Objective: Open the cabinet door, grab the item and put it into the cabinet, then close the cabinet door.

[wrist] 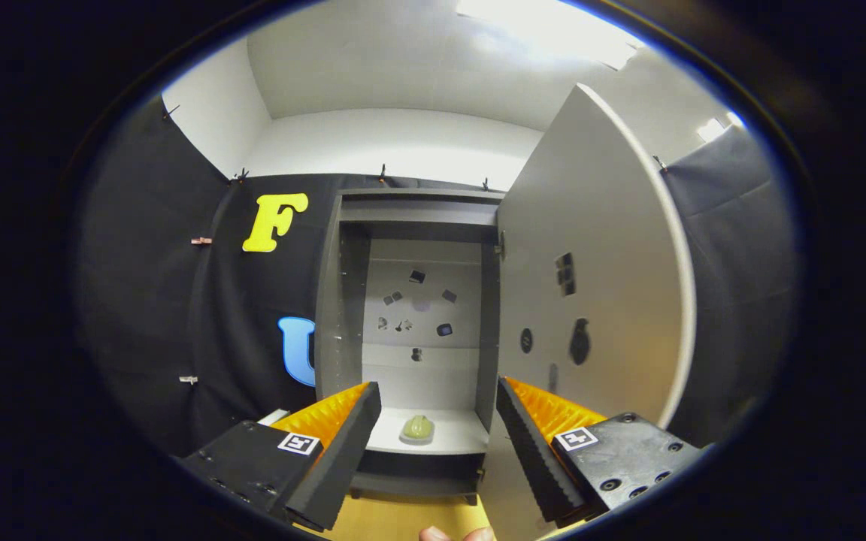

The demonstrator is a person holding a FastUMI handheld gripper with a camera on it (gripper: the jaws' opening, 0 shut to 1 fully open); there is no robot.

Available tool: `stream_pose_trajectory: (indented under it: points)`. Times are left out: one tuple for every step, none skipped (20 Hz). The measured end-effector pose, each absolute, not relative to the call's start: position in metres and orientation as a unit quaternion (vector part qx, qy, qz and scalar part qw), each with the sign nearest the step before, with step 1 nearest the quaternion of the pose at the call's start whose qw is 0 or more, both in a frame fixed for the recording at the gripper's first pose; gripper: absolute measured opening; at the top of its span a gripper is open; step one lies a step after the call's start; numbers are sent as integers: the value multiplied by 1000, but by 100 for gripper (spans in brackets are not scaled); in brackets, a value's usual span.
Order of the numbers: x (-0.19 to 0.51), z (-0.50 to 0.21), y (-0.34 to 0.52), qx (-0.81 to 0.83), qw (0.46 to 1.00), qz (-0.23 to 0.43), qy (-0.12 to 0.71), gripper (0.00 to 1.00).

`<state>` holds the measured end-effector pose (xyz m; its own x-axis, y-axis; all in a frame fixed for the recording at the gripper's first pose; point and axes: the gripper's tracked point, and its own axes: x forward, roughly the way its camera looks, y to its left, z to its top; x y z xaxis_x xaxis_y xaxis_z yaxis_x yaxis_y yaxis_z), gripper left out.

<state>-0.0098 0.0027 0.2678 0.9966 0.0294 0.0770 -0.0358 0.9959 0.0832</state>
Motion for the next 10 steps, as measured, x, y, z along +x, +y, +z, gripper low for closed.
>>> stream_pose_trajectory:
  points:
    - [-24, 267, -4, 40, 998, 16, -35, 98]
    - [-36, 267, -13, 38, 999, 14, -34, 97]
    - [-47, 265, -23, 37, 999, 12, -31, 97]
    - [-57, 266, -34, 38, 999, 15, -31, 97]
    - [-66, 264, -44, 38, 999, 12, -29, 97]
    - [-75, 262, -56, 39, 999, 8, -25, 97]
    - [-82, 260, -68, 37, 999, 0, -23, 97]
    - [-87, 257, -83, 27, 999, -12, -19, 97]
    - [-92, 251, -101, 17, 999, -28, -17, 97]
    - [-95, 249, -115, 8, 999, -41, -13, 97]
